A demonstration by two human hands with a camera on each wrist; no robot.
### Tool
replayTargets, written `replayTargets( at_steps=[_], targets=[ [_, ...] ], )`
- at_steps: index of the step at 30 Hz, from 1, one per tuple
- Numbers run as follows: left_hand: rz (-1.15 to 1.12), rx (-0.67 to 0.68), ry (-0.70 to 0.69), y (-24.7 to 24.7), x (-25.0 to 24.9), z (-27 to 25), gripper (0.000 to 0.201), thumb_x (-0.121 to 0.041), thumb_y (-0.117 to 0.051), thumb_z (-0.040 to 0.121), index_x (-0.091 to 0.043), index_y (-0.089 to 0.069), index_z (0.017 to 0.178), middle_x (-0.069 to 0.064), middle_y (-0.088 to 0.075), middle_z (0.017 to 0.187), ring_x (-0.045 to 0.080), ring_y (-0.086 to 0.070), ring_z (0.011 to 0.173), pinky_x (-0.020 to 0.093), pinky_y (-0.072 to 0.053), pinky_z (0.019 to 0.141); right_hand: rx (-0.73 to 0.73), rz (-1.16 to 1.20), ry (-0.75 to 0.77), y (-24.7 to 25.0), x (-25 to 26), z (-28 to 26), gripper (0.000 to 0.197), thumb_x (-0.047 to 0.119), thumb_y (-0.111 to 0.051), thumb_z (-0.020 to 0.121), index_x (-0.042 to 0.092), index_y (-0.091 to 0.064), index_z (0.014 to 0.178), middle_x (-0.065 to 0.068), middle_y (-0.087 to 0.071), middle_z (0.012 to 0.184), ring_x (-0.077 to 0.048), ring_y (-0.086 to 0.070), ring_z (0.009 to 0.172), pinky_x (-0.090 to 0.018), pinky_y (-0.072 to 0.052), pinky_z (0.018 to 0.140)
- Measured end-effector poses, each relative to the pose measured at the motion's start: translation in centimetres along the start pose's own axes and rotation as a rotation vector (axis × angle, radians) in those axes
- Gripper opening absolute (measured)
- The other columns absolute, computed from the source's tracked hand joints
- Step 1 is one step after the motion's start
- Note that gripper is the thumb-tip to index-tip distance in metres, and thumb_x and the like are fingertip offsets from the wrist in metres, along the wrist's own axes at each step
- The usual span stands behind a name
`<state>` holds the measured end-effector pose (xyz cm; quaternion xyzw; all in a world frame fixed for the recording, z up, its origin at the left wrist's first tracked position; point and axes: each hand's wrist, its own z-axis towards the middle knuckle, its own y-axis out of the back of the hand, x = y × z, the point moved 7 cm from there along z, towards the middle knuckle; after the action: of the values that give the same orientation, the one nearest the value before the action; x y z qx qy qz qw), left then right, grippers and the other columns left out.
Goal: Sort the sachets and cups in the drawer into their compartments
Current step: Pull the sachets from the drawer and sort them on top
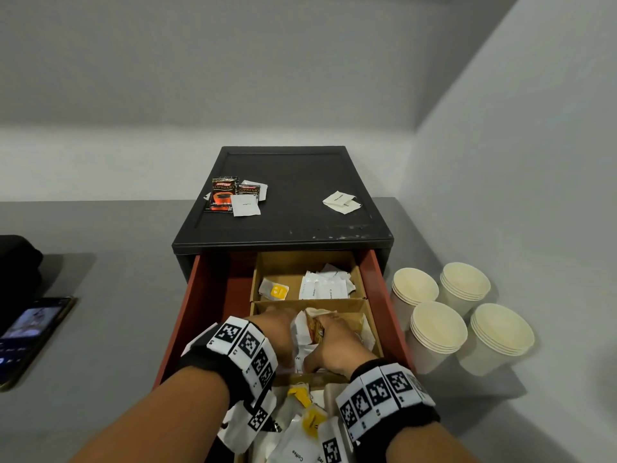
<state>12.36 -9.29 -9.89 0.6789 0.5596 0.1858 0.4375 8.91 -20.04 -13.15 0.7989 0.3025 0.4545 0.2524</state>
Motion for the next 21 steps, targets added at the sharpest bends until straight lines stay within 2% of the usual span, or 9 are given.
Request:
replayTargets(
  at_steps=[3, 5, 9, 11, 12, 14, 18, 20, 21],
  targets=[
    [0.005, 0.048, -0.010, -0.3, -0.1, -0.1, 0.070, -0.021, -0.076, 0.068, -0.023, -0.042, 0.129, 0.005, -0.049, 0.128, 0.026, -0.056, 0.110, 0.041, -0.053, 0.089, -0.011, -0.082, 0.041, 0.2, 0.2, -0.2, 0.064, 0.018, -0.076, 0.066, 0.025, -0.051, 0.124, -0.004, -0.035, 0.130, -0.028, -0.044, 0.120, -0.037, -0.043, 0.101],
    [-0.006, 0.056, -0.023, -0.4, -0.2, -0.1, 0.068, -0.021, -0.075, 0.069, -0.023, -0.043, 0.129, 0.004, -0.050, 0.128, 0.025, -0.056, 0.112, 0.041, -0.052, 0.092, -0.049, -0.110, 0.101, 0.3, 0.8, -0.5, 0.050, 0.012, -0.069, 0.072, 0.022, -0.056, 0.119, -0.005, -0.043, 0.129, -0.027, -0.047, 0.118, -0.034, -0.044, 0.100],
    [-0.115, 0.035, -0.090, -0.1, -0.7, 0.0, 0.055, -0.013, -0.073, 0.073, -0.017, -0.050, 0.124, 0.004, -0.058, 0.119, 0.021, -0.056, 0.109, 0.039, -0.050, 0.094, -0.142, -0.032, 0.170, 1.6, 1.6, -1.3, 0.048, 0.003, -0.053, 0.085, 0.024, -0.054, 0.128, -0.004, -0.061, 0.121, -0.024, -0.056, 0.113, -0.031, -0.046, 0.096],
    [-0.189, 0.007, -0.110, 0.1, -0.7, 0.1, 0.055, -0.008, -0.071, 0.075, -0.016, -0.050, 0.125, 0.003, -0.058, 0.116, 0.019, -0.057, 0.107, 0.035, -0.049, 0.096, -0.180, 0.005, 0.172, 2.3, 1.8, -1.7, 0.039, 0.002, -0.050, 0.086, 0.022, -0.060, 0.118, -0.003, -0.065, 0.109, -0.024, -0.059, 0.102, -0.032, -0.049, 0.090],
    [-0.219, -0.003, -0.103, 0.2, -0.4, 0.1, 0.055, -0.007, -0.070, 0.077, -0.016, -0.048, 0.127, 0.000, -0.055, 0.116, 0.017, -0.055, 0.106, 0.029, -0.048, 0.095, -0.196, 0.024, 0.168, 2.7, 1.8, -1.8, 0.034, 0.002, -0.049, 0.085, 0.021, -0.061, 0.110, -0.002, -0.065, 0.102, -0.023, -0.060, 0.097, -0.033, -0.050, 0.087],
    [-0.286, -0.011, -0.091, 0.4, 0.2, -0.1, 0.059, -0.005, -0.069, 0.080, -0.019, -0.044, 0.131, -0.003, -0.050, 0.115, 0.013, -0.052, 0.102, 0.024, -0.046, 0.089, -0.228, 0.085, 0.156, 3.6, 1.8, -2.2, 0.030, 0.001, -0.049, 0.086, 0.021, -0.061, 0.104, -0.001, -0.064, 0.095, -0.021, -0.059, 0.089, -0.033, -0.051, 0.082],
    [-0.426, 0.003, -0.087, 0.7, 1.0, -0.7, 0.063, -0.008, -0.071, 0.080, -0.024, -0.043, 0.135, 0.000, -0.047, 0.132, 0.016, -0.054, 0.106, 0.028, -0.050, 0.088, -0.296, 0.283, 0.167, 6.2, 1.9, -3.4, 0.037, 0.000, -0.049, 0.088, 0.019, -0.058, 0.118, 0.000, -0.064, 0.103, -0.018, -0.062, 0.084, -0.023, -0.051, 0.068],
    [-0.519, -0.017, -0.087, 1.1, 1.5, -0.9, 0.059, -0.013, -0.073, 0.080, -0.026, -0.046, 0.131, -0.002, -0.048, 0.132, 0.018, -0.056, 0.111, 0.035, -0.051, 0.093, -0.327, 0.412, 0.168, 7.3, 1.7, -3.8, 0.044, 0.001, -0.051, 0.088, 0.022, -0.054, 0.127, 0.002, -0.064, 0.108, -0.015, -0.063, 0.084, -0.019, -0.050, 0.055],
    [-0.561, -0.050, -0.116, 1.5, 1.5, -1.1, 0.055, -0.017, -0.073, 0.080, -0.028, -0.049, 0.127, -0.004, -0.050, 0.131, 0.016, -0.055, 0.114, 0.037, -0.049, 0.097, -0.324, 0.502, 0.170, 7.6, 1.5, -3.8, 0.047, 0.001, -0.053, 0.088, 0.023, -0.051, 0.129, 0.002, -0.063, 0.110, -0.014, -0.063, 0.087, -0.018, -0.049, 0.052]
  ],
)
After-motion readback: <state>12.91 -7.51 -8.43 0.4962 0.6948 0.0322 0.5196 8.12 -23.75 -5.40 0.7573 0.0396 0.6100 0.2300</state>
